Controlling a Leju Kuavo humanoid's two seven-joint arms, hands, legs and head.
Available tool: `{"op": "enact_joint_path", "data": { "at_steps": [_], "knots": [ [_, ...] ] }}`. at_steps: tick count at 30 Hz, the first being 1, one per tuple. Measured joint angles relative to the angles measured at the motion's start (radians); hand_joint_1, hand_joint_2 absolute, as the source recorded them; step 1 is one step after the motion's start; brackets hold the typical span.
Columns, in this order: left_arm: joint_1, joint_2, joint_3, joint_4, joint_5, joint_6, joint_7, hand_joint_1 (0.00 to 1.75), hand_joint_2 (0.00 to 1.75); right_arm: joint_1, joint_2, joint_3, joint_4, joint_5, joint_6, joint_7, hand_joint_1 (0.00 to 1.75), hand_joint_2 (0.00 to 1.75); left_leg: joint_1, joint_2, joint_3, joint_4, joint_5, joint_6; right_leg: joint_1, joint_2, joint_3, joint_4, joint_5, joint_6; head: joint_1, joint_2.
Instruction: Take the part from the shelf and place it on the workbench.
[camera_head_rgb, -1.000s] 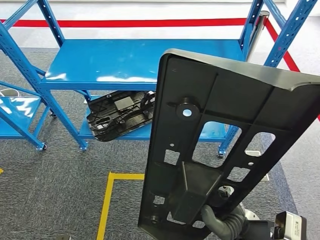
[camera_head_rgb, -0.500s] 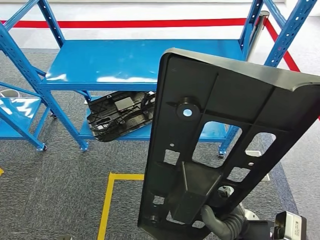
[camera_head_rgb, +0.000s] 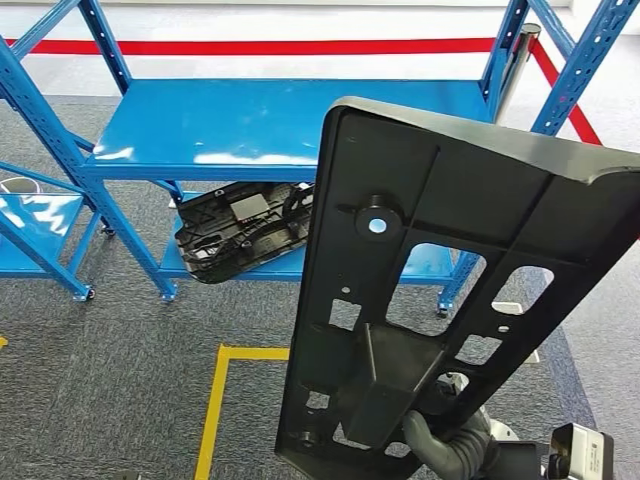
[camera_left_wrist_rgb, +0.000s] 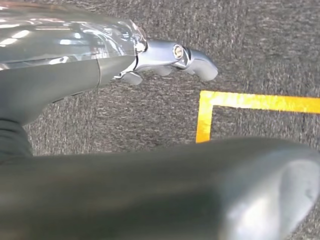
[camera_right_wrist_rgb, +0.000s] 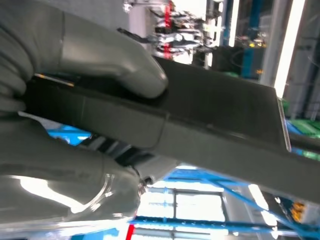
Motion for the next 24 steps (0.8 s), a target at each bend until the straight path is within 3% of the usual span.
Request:
{"op": "enact_joint_path", "data": {
  "at_steps": [3,4,6,7,8,9,10,11,13,16,18,20,22,23,24],
  "knots": [
    [-0.001,0.000,0.000,0.000,0.000,0.000,0.000,0.00,1.75,-0.001,0.000,0.000,0.000,0.000,0.000,0.000,1.75,1.75,0.002,0.000,-0.010,0.023,-0.021,-0.014,-0.005,0.000,-0.001,-0.006,-0.002,-0.015,-0.001,0.000],
    [-0.001,0.000,0.000,0.000,0.000,0.000,0.000,0.00,1.75,-0.001,0.001,0.000,0.000,0.000,0.000,0.000,1.75,1.75,0.004,-0.001,-0.025,0.059,-0.047,-0.020,-0.007,-0.001,-0.001,-0.007,-0.001,-0.020,-0.001,0.000],
    [-0.001,-0.001,0.000,0.000,0.000,0.000,0.000,0.00,1.75,0.000,0.001,0.000,0.000,0.000,0.000,0.000,1.75,1.75,0.009,-0.001,-0.083,0.190,-0.113,-0.031,-0.007,-0.004,-0.002,-0.007,-0.001,-0.024,-0.001,0.000],
    [0.000,-0.001,0.000,0.000,0.000,0.000,0.000,0.00,1.75,0.000,0.001,0.000,0.000,0.000,0.000,0.000,1.75,1.75,0.011,-0.001,-0.113,0.254,-0.135,-0.034,-0.007,-0.005,-0.002,-0.007,-0.002,-0.025,-0.001,0.000],
    [0.001,-0.001,0.000,0.000,0.000,0.000,0.000,0.00,1.75,0.001,0.001,0.000,0.000,0.000,0.000,0.000,1.75,1.75,0.011,-0.001,-0.130,0.289,-0.137,-0.035,-0.007,-0.005,-0.001,-0.007,-0.002,-0.025,-0.001,0.000],
    [0.001,-0.001,0.000,0.000,0.000,0.000,0.000,0.00,1.75,0.001,0.001,0.000,0.000,0.000,0.000,0.000,1.75,1.75,0.011,-0.001,-0.129,0.283,-0.117,-0.034,-0.006,-0.005,0.000,-0.007,-0.003,-0.025,-0.001,0.000],
    [0.002,-0.001,0.000,0.000,0.000,0.000,0.000,0.00,1.75,0.000,0.001,0.000,0.000,0.000,0.000,0.000,1.75,1.75,0.011,-0.001,-0.109,0.237,-0.080,-0.030,-0.006,-0.004,0.003,-0.007,-0.004,-0.025,-0.001,0.000],
    [0.002,-0.001,0.000,0.000,0.000,0.000,0.000,0.00,1.75,0.000,0.001,0.000,0.000,0.000,0.000,0.000,1.75,1.75,0.010,-0.002,-0.078,0.166,-0.038,-0.024,-0.005,-0.003,0.005,-0.007,-0.005,-0.024,-0.001,0.000],
    [0.001,0.000,0.000,0.000,0.000,0.000,0.000,0.00,1.75,-0.001,0.001,0.000,0.000,0.000,0.000,0.000,1.75,1.75,0.004,-0.005,-0.025,0.049,0.009,-0.011,-0.004,-0.002,0.005,-0.007,-0.007,-0.020,-0.001,0.000],
    [0.000,0.001,0.000,0.000,0.000,0.000,0.000,0.00,1.75,-0.001,0.001,0.000,0.000,0.000,0.000,0.000,1.75,1.75,-0.003,-0.007,-0.010,0.009,0.009,-0.001,-0.006,-0.001,0.003,-0.010,-0.004,-0.006,-0.001,0.000],
    [-0.001,0.001,0.000,0.000,0.000,0.000,0.000,0.00,1.75,-0.002,0.001,0.000,-0.001,0.000,0.000,0.000,1.75,1.75,0.002,-0.004,-0.003,-0.009,0.012,0.009,-0.004,-0.001,-0.001,0.005,-0.021,0.003,-0.001,0.000],
    [-0.002,0.001,0.000,0.000,0.000,0.000,-0.001,0.00,1.75,-0.002,0.000,0.000,-0.001,0.000,0.000,0.000,1.75,1.75,0.007,-0.001,0.001,-0.021,0.016,0.018,-0.003,0.000,-0.035,0.085,-0.074,0.006,0.000,0.000],
    [0.000,0.001,0.000,0.000,0.000,0.000,0.000,0.00,1.75,-0.001,0.000,0.000,0.000,0.000,0.000,-0.001,1.75,1.75,0.007,0.000,0.001,-0.021,0.017,0.021,-0.002,0.000,-0.095,0.212,-0.129,0.008,0.000,0.000],
    [0.000,0.001,0.000,0.000,0.000,0.000,0.000,0.00,1.75,0.000,0.000,0.000,0.000,0.000,0.000,-0.001,1.75,1.75,0.006,0.000,0.001,-0.020,0.016,0.021,-0.002,0.000,-0.115,0.252,-0.135,0.010,0.000,0.000],
    [0.000,0.000,0.000,0.000,0.000,0.000,0.000,0.00,1.75,0.001,0.000,0.000,0.000,0.000,0.000,-0.001,1.75,1.75,0.006,0.000,0.001,-0.019,0.016,0.020,-0.002,0.000,-0.119,0.257,-0.120,0.011,0.000,0.000]
  ]
}}
